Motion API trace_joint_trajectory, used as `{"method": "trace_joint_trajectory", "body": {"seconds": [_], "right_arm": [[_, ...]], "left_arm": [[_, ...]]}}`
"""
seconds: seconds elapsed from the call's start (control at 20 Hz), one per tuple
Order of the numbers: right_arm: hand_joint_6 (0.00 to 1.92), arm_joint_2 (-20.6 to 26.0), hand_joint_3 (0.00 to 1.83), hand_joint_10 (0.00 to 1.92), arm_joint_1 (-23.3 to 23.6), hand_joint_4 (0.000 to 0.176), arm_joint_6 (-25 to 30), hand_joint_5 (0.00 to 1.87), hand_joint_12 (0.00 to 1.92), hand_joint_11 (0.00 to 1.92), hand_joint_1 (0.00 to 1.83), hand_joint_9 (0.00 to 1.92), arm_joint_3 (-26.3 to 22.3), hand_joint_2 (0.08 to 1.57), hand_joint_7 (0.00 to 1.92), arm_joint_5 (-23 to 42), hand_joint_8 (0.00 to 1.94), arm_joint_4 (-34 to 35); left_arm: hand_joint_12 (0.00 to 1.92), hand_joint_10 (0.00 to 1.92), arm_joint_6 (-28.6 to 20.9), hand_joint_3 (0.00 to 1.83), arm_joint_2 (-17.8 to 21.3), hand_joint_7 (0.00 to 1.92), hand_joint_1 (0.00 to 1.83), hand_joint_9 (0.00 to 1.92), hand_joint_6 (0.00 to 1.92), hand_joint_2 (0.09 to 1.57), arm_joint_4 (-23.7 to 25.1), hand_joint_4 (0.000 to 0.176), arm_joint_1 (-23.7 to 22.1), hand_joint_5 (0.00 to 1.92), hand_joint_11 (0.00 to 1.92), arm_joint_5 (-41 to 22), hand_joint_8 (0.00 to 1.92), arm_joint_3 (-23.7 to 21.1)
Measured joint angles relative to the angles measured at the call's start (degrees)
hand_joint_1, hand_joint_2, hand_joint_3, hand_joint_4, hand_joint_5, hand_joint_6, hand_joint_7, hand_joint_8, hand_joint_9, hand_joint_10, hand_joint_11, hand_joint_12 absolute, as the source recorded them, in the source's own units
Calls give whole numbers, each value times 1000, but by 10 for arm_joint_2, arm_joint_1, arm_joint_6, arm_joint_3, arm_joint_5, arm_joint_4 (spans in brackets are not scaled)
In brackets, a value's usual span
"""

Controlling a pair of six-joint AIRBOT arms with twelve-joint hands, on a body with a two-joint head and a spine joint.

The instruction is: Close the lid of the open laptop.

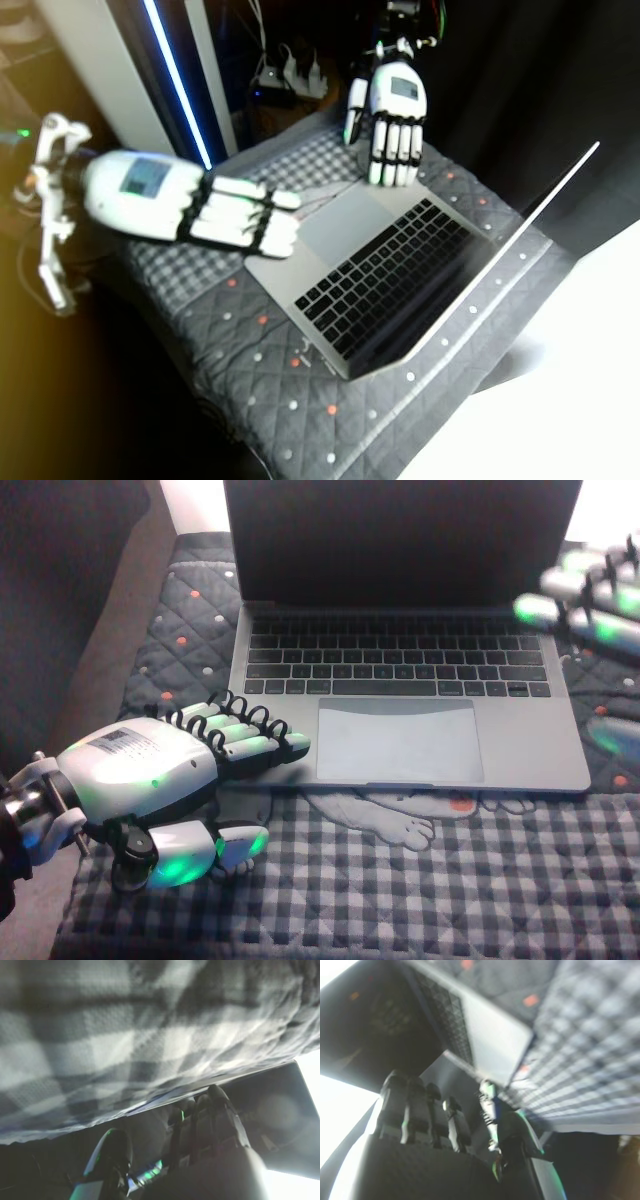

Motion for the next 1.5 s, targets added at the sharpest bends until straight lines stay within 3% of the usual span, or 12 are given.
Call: {"method": "trace_joint_trajectory", "body": {"seconds": [0.15,0.2,0.3,0.45,0.55,0.6,0.65,0.7,0.85,1.15,1.25,1.5], "right_arm": [[0,-18,0,0,36,51,-8,0,3,5,402,0,11,1406,0,-5,0,-2],[0,-29,20,0,50,87,-8,0,620,0,364,0,20,1378,0,-19,0,-7],[0,-56,6,0,97,78,-9,0,1513,0,356,0,41,1389,0,-54,0,1],[0,-81,7,0,152,64,-16,0,1711,0,396,0,64,1414,0,-83,0,0],[0,-96,1,0,194,116,-28,0,1725,0,416,0,76,1404,0,-115,0,-2],[0,-101,1,0,207,121,-33,0,1716,0,393,0,81,1403,0,-122,0,-2],[0,-111,0,0,233,43,-55,0,1490,0,331,0,90,1406,0,-137,0,10],[0,-112,0,0,234,43,-57,0,1490,0,331,0,90,1406,0,-138,0,12],[0,-130,1,0,293,0,-136,0,101,0,283,0,97,1385,0,-188,0,45],[0,-153,0,0,344,33,-141,0,0,0,385,0,143,1365,0,-230,0,79],[0,-158,0,0,356,3,-142,0,0,0,464,0,159,1368,0,-235,0,97],[0,-178,8,0,391,0,-143,0,0,0,444,0,197,1412,0,-265,0,136]], "left_arm": [[700,20,0,0,-1,156,254,147,9,1472,0,0,0,194,0,-1,5,0],[601,11,0,1,-1,141,201,133,3,1481,0,0,2,184,0,-3,3,0],[433,3,-2,0,-2,119,213,106,4,1483,2,0,2,173,0,-5,2,0],[369,9,-6,0,-4,111,156,100,5,1499,7,0,3,150,0,1,4,1],[501,18,-12,1,-7,127,133,124,3,1501,11,0,3,152,0,0,5,4],[553,20,-14,0,-9,133,147,132,4,1494,15,0,3,157,0,-1,4,5],[544,16,-20,0,-12,142,185,129,3,1485,19,0,3,160,0,-5,4,9],[544,16,-20,0,-12,142,185,129,3,1485,19,0,3,160,0,-5,4,10],[339,3,-28,2,-18,112,147,95,5,1491,26,0,3,125,0,-8,4,16],[324,1,-43,0,-30,102,110,82,0,1506,45,0,-5,111,0,1,0,28],[253,3,-45,0,-33,97,124,74,2,1503,48,0,-6,101,0,2,2,31],[268,3,-60,1,-39,100,98,82,2,1503,61,0,-10,110,0,7,0,38]]}}
